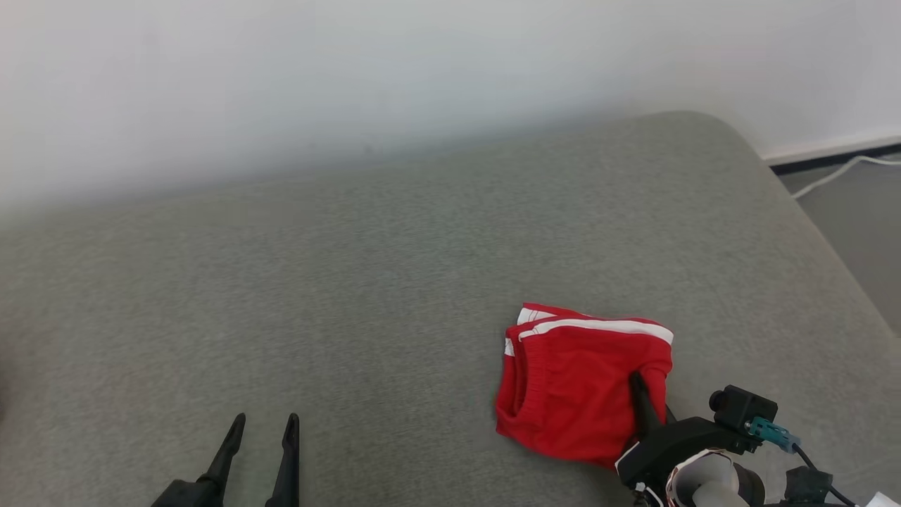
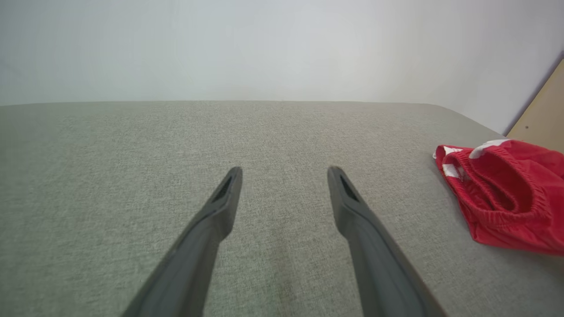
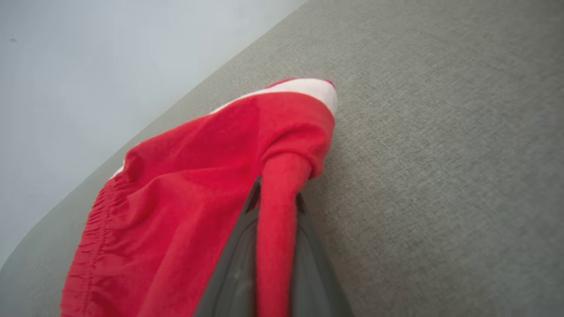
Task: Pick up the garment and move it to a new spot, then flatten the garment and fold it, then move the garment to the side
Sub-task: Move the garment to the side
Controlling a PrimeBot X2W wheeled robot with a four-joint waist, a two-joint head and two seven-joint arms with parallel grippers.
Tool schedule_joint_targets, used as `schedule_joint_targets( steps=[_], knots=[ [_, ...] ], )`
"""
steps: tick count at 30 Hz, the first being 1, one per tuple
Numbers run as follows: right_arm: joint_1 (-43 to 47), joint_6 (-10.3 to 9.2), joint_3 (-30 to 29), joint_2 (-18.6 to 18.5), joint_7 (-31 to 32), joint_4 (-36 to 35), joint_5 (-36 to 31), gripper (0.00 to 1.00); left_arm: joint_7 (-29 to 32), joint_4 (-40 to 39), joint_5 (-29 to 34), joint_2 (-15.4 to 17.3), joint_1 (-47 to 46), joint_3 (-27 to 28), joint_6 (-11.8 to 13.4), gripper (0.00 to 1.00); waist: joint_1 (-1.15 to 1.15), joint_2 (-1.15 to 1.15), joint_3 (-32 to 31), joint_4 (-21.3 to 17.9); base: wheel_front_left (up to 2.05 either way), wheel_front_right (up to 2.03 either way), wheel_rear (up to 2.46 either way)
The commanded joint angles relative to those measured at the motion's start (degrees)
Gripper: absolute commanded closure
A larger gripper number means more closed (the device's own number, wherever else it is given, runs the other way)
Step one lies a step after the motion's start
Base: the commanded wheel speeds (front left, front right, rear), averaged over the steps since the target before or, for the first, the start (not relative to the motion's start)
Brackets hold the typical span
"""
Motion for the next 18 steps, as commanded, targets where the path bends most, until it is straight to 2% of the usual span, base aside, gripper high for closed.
schedule_joint_targets(
  steps=[1, 9, 18],
  knots=[
    [0.7, -0.03, -0.1, 0.3, -0.1, -0.4, -0.2, 1.0, -0.1, -0.2, 0.6, 0.1, -0.5, 0.3, -0.3, 0.0, 0.0, 0.0, 1.2, -4.8, 0.0, 0.0, 0.0],
    [0.2, -0.03, -1.1, 0.7, -0.1, -1.5, -1.2, 1.0, -0.1, -0.7, 3.6, 0.2, -2.0, -0.9, -1.8, 0.0, 0.0, 0.0, 3.4, -6.4, 0.0, 0.0, 0.0],
    [-5.1, -0.03, -1.8, -1.9, -0.1, -0.9, -5.3, 1.0, -0.1, -0.9, 3.4, 0.1, -4.0, -3.6, -2.8, 0.0, 0.0, 0.0, 6.3, -3.4, 0.0, 0.0, 0.0]
  ],
)
